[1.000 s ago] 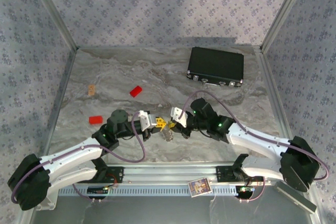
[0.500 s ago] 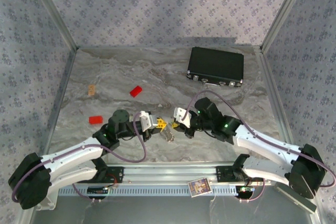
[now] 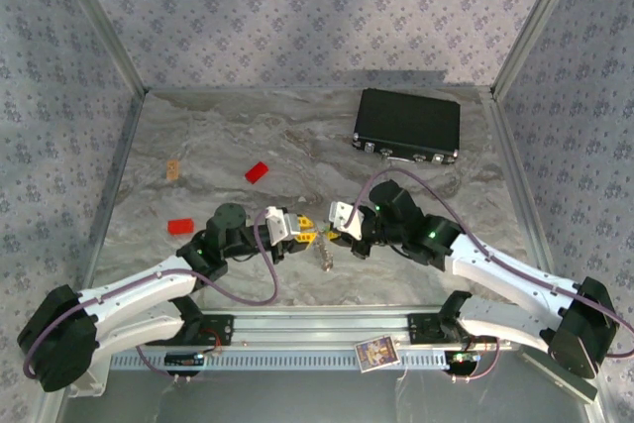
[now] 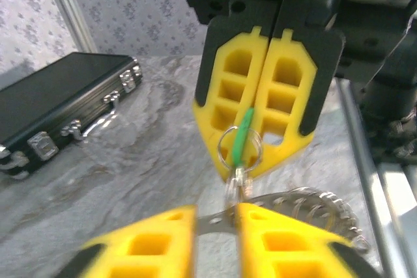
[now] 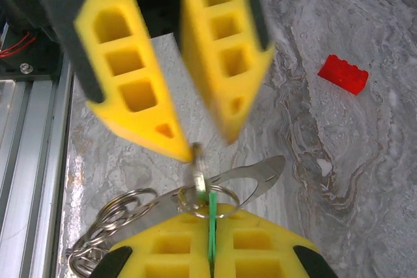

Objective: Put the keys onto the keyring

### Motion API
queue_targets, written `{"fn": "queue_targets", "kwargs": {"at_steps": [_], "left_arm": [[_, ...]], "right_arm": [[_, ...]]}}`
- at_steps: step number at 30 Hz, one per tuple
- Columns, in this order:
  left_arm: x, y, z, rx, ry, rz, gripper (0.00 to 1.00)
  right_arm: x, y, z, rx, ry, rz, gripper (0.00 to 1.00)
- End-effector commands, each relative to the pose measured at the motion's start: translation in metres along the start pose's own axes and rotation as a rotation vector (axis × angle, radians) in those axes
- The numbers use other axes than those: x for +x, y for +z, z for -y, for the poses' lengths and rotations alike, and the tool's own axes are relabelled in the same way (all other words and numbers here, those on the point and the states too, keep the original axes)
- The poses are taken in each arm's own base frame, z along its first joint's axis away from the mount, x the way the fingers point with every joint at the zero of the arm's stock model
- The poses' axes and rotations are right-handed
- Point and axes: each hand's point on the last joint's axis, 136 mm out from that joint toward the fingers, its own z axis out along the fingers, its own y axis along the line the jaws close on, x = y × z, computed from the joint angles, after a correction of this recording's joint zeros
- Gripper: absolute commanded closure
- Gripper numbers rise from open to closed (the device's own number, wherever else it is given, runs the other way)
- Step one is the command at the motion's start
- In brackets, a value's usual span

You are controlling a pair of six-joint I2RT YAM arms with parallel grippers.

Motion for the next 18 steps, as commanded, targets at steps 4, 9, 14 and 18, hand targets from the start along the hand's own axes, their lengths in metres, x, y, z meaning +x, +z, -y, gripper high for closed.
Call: {"fn": "queue_targets", "kwargs": {"at_steps": [4,9,14,18], "left_arm": [[-0.014,-0.007,-0.014,-0.091,0.028,0.045,0.57],[-0.031,-0.029,-0.041,-0.289,0.036,0.101,0.52],[-0.053,-0.072,-0.078,-0.583,0.002,0.165,0.45],[-0.062,-0.117,-0.103,-0.824,-0.043,0.202,0.41]], "right_arm": [[-0.013,-0.015,0.015,0.068,-0.055,-0.018,1.0],[-0.02,-0.013,0.022,0.072,-0.077,-0.027,1.0],[-0.051,0.005,0.025,0.028,-0.094,0.065,1.0],[-0.082,0.033,0.021,-0.032,-0.121,0.142,1.0]]}}
